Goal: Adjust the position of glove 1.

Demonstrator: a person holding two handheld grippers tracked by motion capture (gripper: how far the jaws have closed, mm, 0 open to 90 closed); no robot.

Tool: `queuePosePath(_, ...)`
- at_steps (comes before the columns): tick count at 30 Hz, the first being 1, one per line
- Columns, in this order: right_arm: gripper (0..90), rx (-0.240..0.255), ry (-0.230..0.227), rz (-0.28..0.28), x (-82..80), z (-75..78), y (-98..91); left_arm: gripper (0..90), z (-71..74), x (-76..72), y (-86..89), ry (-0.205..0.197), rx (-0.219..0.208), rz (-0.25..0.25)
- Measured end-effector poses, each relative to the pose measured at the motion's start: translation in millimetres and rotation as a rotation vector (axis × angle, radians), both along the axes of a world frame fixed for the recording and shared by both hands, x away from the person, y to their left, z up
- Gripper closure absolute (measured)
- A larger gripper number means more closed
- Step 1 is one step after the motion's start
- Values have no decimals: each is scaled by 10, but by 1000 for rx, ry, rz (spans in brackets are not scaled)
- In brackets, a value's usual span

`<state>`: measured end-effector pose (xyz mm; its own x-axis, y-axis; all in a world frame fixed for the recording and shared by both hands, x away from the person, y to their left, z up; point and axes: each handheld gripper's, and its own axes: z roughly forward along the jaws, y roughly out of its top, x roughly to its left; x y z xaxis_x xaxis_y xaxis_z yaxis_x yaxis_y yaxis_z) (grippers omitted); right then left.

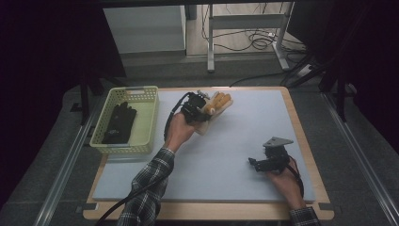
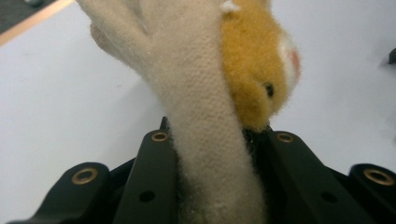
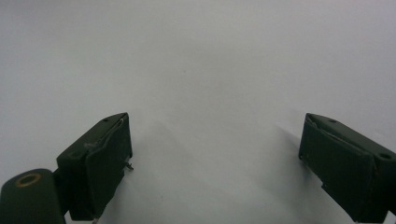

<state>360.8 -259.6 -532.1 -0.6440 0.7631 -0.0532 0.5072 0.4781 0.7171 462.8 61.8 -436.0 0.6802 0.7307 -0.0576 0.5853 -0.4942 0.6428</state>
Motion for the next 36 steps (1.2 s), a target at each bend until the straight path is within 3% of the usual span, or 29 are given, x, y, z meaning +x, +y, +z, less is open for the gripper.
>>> queuePosePath(12, 95, 0, -1, -1, -1, 0, 1, 728, 189, -76, 631, -20, 7, 111)
queuePosePath(20, 95, -2, -2, -1, -2, 0, 2, 725, 257, -164, 1171, -26, 12, 222)
queuePosePath(30, 94, -2, -2, -2, 0, -1, 2, 718, 278, -317, 1904, -21, -22, 369)
queuePosePath(36, 94, -2, 0, -4, -2, 0, 4, 716, 202, -393, 2223, -8, -34, 433)
